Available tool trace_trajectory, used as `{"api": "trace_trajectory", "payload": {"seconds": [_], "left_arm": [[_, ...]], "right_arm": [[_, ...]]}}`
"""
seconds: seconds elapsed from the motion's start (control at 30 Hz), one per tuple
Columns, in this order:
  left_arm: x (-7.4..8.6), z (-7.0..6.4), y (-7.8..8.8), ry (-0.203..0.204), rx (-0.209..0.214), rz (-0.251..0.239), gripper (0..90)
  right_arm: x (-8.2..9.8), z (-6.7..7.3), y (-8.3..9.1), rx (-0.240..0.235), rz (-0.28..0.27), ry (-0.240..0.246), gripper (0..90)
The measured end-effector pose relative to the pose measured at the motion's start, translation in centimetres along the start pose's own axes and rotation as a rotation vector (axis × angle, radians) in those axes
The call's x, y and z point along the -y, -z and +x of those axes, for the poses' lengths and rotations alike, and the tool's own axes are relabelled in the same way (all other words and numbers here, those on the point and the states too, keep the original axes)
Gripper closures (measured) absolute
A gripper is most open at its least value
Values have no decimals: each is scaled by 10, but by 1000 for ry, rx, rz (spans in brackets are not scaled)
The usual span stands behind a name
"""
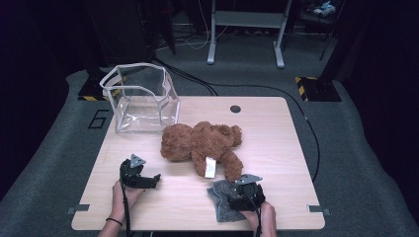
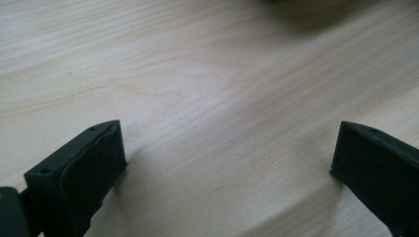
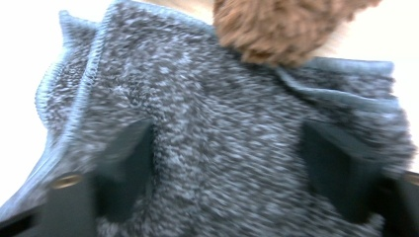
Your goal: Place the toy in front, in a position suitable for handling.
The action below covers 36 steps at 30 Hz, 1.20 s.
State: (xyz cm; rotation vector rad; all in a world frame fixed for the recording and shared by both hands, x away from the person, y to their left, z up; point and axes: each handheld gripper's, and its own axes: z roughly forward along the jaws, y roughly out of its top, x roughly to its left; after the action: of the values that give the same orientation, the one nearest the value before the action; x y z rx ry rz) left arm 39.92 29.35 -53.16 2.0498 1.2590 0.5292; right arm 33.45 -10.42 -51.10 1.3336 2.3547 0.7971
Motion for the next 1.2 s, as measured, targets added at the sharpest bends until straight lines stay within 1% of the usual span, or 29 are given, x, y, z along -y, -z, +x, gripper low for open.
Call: {"api": "trace_trajectory", "payload": {"seconds": [0.03,0.07,0.1,0.23,0.27,0.3,0.33,0.37,0.4,0.43,0.5,0.53,0.57,0.6,0.7,0.77,0.83,0.87,0.9,0.97,1.0,1.03,1.07,1.1,1.17,1.2], "left_arm": [[0,0,0,0,-1,0,0],[0,0,0,0,0,0,0],[0,0,0,0,0,0,0],[0,0,0,0,0,0,0],[0,0,0,1,-1,-1,0],[0,0,0,0,0,0,0],[0,1,1,-10,0,8,0],[0,1,0,-10,-1,6,0],[0,0,0,-9,-2,4,0],[0,0,0,-9,-2,4,0],[0,1,0,-9,0,6,0],[0,0,0,-9,-3,2,0],[0,0,0,-8,-3,3,0],[0,0,0,-9,-2,3,0],[0,0,0,-9,-2,3,0],[0,0,0,-8,-3,3,0],[0,0,0,-8,-3,2,0],[0,0,0,-8,-2,3,0],[0,0,0,-8,-2,3,0],[0,0,0,-8,0,5,0],[0,1,1,-10,2,8,0],[0,1,1,-10,1,7,0],[0,1,1,-10,1,8,0],[0,0,1,-9,0,7,0],[0,0,1,-7,-1,7,0],[0,0,1,-8,-1,7,0]], "right_arm": [[0,0,1,-3,2,-12,339],[1,0,2,-1,0,-14,389],[1,-2,3,-7,-9,1,445],[3,1,5,-25,-25,9,652],[4,0,5,-24,-31,12,682],[4,0,5,-28,-39,4,706],[5,-1,6,-37,-39,7,722],[5,-2,7,-43,-40,-3,733],[5,-4,7,-55,-39,0,740],[5,-5,8,-58,-41,-1,744],[6,-6,10,-67,-40,-14,747],[6,-7,12,-72,-41,-3,747],[7,-7,13,-72,-44,-21,747],[8,-8,15,-78,-45,-14,747],[10,-11,23,-76,-57,-20,747],[11,-15,33,-70,-75,-30,747],[12,-21,40,-63,-79,-37,747],[12,-25,44,-58,-90,-43,746],[12,-31,48,-40,-100,-31,746],[12,-41,55,-21,-110,-53,745],[12,-48,59,-6,-113,-46,745],[11,-51,61,9,-119,-64,744],[11,-60,65,13,-137,-67,744],[11,-68,67,24,-138,-66,743],[10,-80,69,44,-147,-86,743],[9,-90,70,57,-140,-91,742]]}}
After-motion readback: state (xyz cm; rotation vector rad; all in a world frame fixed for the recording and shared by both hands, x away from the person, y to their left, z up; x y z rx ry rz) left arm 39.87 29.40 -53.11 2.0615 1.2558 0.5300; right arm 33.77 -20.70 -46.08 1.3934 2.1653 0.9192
